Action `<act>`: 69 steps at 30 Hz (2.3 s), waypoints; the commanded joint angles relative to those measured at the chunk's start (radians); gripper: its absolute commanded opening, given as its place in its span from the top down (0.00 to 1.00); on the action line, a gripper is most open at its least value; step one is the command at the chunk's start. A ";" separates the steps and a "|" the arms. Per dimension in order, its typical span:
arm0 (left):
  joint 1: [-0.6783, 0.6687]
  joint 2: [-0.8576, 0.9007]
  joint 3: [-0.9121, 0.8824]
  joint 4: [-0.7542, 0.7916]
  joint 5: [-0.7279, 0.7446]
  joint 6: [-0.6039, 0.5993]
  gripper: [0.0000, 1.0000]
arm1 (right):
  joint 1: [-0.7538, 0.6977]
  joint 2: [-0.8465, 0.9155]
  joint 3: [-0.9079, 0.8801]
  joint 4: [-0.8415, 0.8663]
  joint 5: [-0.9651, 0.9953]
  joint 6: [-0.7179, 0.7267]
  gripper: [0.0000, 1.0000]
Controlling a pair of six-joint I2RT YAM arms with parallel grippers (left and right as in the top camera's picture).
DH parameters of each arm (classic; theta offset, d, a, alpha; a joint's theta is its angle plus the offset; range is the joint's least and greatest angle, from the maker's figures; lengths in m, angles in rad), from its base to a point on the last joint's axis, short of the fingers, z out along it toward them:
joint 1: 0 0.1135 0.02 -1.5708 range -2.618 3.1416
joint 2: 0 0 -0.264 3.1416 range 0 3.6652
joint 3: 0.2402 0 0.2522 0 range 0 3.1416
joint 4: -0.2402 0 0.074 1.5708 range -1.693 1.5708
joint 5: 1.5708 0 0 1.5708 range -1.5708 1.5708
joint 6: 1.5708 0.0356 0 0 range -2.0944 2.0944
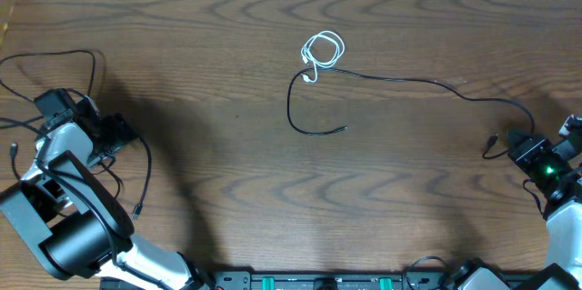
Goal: Untangle cables
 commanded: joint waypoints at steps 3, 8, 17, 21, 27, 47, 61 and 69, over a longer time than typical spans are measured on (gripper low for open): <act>-0.029 0.012 -0.004 -0.004 0.177 0.088 0.23 | 0.011 -0.012 0.004 -0.002 -0.003 -0.017 0.99; -0.080 0.011 -0.004 -0.005 0.247 0.203 0.23 | 0.011 -0.012 0.004 -0.005 -0.003 -0.017 0.99; -0.172 -0.019 -0.004 0.026 0.249 0.294 0.14 | 0.010 -0.012 0.004 -0.005 -0.003 -0.017 0.99; -0.182 -0.053 -0.004 0.047 0.244 0.293 0.12 | 0.010 -0.012 0.004 -0.005 -0.003 -0.017 0.99; -0.182 -0.096 -0.004 0.025 0.137 0.255 0.09 | 0.010 -0.012 0.004 -0.005 -0.003 -0.017 0.99; -0.351 -0.106 -0.004 -0.431 0.048 0.489 0.07 | 0.011 -0.012 0.004 -0.017 -0.004 -0.037 0.98; -0.350 -0.106 -0.004 -0.575 -0.235 0.466 0.08 | 0.011 -0.012 0.004 -0.022 -0.005 -0.035 0.99; -0.311 -0.070 -0.004 -0.557 -0.253 0.466 0.09 | 0.011 -0.012 0.004 -0.043 -0.005 -0.035 0.99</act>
